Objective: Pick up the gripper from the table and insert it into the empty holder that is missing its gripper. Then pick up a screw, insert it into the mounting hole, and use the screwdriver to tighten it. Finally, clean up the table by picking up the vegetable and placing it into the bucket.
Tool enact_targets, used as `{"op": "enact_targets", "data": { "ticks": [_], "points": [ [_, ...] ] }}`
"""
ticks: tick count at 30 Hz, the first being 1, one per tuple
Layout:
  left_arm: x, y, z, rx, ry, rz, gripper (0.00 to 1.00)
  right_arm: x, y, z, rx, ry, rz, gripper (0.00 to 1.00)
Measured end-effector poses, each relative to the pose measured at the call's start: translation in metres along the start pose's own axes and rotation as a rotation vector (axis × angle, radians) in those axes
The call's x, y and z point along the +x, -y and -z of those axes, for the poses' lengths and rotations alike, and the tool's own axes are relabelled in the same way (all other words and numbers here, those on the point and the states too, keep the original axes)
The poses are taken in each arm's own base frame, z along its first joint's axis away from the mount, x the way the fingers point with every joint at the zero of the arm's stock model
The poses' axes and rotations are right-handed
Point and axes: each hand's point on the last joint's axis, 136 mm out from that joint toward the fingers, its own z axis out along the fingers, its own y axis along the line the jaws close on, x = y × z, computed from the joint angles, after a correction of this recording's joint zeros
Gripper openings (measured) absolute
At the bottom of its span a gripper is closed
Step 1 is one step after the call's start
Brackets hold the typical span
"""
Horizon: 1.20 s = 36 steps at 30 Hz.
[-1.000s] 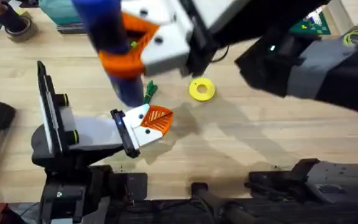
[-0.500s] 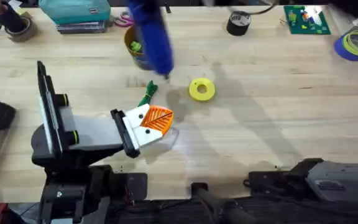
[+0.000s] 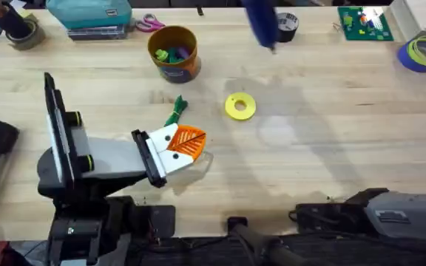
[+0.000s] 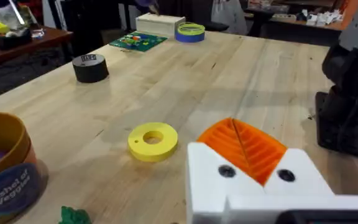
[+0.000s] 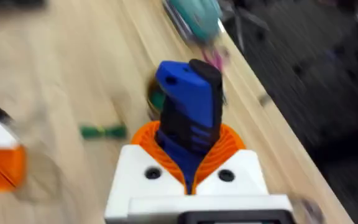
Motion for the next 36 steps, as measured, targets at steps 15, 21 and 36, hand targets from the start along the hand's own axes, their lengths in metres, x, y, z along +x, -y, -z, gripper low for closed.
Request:
{"op": "enact_targets", "data": {
  "ticks": [15, 21, 36],
  "points": [
    [0.0, 0.0, 0.0, -0.001, 0.0, -0.004, 0.004, 0.197, 0.054, 0.005, 0.113, -0.738, 0.173, 0.023],
    [0.0, 0.0, 0.0, -0.002, 0.0, -0.005, 0.004, 0.281, 0.048, -0.006, 0.009, -0.865, 0.219, 0.023],
    [0.0, -0.001, 0.0, -0.004, 0.0, -0.006, 0.004, 0.37, 0.044, -0.016, -0.148, -0.987, 0.236, 0.023]
  ]
}}
